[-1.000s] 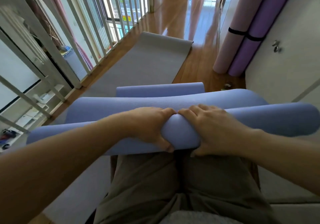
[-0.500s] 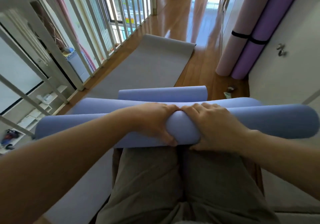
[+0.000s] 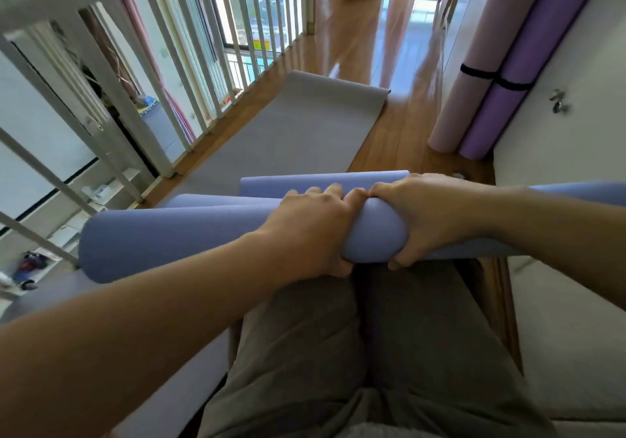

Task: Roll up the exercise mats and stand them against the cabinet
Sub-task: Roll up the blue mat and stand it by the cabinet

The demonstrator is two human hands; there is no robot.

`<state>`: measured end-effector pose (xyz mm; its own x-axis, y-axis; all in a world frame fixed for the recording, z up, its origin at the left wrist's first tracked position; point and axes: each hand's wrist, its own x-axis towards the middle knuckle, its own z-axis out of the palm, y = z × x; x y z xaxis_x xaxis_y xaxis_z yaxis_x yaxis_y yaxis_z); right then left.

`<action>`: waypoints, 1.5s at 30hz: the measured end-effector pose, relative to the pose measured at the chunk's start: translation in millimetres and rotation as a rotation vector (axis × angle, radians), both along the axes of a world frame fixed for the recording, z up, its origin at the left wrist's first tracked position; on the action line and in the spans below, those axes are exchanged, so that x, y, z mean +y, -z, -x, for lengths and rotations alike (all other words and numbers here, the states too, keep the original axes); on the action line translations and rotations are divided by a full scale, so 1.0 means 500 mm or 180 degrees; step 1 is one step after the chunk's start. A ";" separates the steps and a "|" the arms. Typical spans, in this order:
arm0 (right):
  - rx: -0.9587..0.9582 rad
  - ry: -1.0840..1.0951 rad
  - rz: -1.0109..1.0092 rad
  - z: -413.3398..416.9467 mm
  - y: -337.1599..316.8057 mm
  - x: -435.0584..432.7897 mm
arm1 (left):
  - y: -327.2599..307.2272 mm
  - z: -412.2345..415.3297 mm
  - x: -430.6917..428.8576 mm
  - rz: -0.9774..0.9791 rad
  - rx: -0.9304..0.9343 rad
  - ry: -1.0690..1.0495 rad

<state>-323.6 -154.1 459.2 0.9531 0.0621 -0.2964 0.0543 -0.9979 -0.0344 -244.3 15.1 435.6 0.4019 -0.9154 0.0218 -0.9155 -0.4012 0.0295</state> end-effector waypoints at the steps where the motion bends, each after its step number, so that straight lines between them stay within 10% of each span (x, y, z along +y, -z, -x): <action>1: -0.0003 -0.0060 0.0040 0.012 -0.012 0.004 | -0.007 0.012 0.011 0.0029 0.0027 0.0041; 17: -0.0167 0.0383 -0.0245 0.108 0.043 0.057 | 0.009 0.001 -0.007 -0.0856 0.1324 0.0249; 23: 0.0429 0.0276 -0.0580 0.038 0.037 0.011 | 0.032 0.027 0.018 -0.0509 0.0290 0.0156; 31: -0.0642 0.0390 -0.0073 0.077 0.066 0.043 | 0.012 -0.048 -0.023 -0.0849 0.1239 0.0134; 39: 0.0132 0.0337 -0.0263 0.005 0.031 -0.007 | 0.035 -0.002 -0.020 -0.0396 -0.0053 -0.0014; 45: -0.1632 0.0241 0.0249 0.055 0.104 0.021 | 0.012 -0.062 -0.051 -0.0809 0.0650 0.0036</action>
